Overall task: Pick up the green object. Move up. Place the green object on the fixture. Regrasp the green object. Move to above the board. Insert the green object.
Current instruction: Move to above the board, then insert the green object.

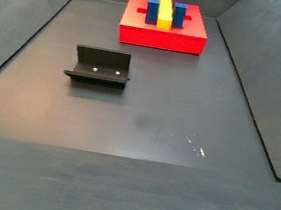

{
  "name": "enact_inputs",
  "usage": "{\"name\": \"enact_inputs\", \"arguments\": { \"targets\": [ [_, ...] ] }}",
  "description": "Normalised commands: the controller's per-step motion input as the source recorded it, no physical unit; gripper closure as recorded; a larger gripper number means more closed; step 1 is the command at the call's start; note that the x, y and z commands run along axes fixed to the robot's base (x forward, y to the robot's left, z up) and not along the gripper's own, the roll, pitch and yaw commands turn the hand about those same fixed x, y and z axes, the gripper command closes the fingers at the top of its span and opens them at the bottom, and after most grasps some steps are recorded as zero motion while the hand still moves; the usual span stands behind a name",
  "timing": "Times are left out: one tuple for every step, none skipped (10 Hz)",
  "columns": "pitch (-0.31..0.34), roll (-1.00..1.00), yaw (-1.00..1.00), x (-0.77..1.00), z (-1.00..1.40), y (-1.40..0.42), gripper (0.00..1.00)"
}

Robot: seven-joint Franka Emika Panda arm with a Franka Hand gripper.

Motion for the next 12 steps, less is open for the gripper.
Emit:
{"name": "enact_inputs", "arguments": {
  "targets": [
    [-0.011,-0.42,-0.01,-0.07,0.0,0.0,1.0],
    [-0.019,-0.29,-0.01,-0.05,0.01,0.0,1.0],
    [-0.03,0.0,0.0,0.0,0.0,0.0,1.0],
    [0.0,0.0,0.0,0.0,0.0,0.0,1.0],
    [0.0,-0.05,0.0,0.0,0.0,0.0,1.0],
    [0.0,-0.14,-0.06,0.15,-0.09,0.0,1.0],
    [-0.021,-0.44,-0.17,0.29,-0.09,0.0,1.0],
    [-0.001,-0.5,-0.12,0.49,-0.08,0.0,1.0],
    [0.0,-0.41,-0.04,0.64,-0.17,-0.08,1.0],
    [0.004,-0.31,-0.02,0.67,-0.29,-0.19,1.0],
    [0.0,-0.11,0.01,0.61,-0.4,-0.3,1.0],
    [0.014,0.0,0.41,0.27,-0.51,-0.53,1.0]
  ]
}}
